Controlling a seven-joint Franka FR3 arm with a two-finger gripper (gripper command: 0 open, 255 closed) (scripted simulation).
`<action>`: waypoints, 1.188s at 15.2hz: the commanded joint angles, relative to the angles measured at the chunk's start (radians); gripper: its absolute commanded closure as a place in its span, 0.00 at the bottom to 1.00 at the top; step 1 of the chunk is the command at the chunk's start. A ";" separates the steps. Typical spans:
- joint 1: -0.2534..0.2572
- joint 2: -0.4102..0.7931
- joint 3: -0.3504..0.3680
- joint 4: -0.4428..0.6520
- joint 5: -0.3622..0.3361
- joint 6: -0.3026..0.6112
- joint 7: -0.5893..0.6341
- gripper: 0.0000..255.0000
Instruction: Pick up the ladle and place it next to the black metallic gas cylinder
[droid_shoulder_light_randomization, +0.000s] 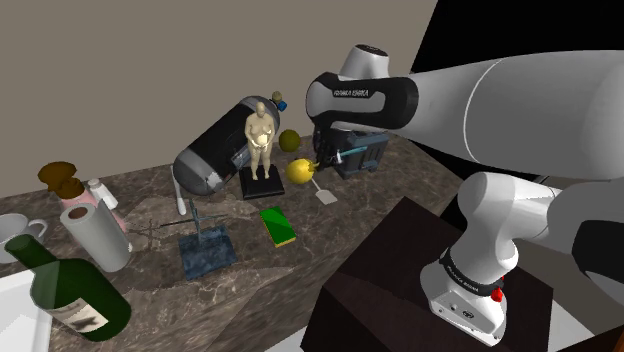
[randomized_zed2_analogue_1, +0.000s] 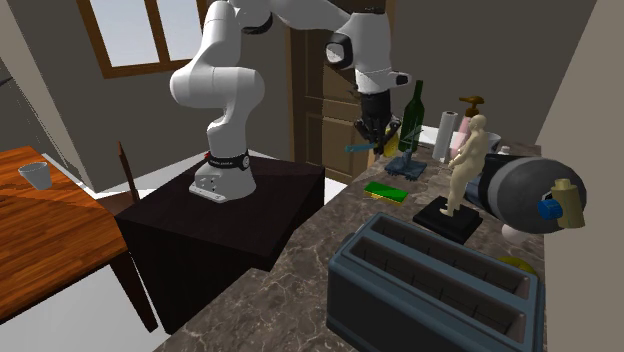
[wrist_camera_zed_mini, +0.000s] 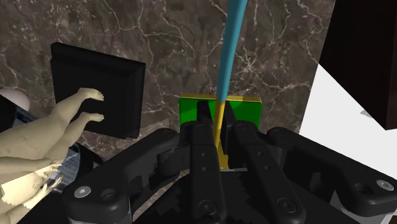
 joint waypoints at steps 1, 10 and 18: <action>-0.014 -0.010 0.032 -0.006 0.021 0.025 -0.009 1.00; -0.104 -0.052 0.198 -0.021 0.125 0.137 -0.065 1.00; -0.218 -0.068 0.369 -0.013 0.237 0.221 -0.133 1.00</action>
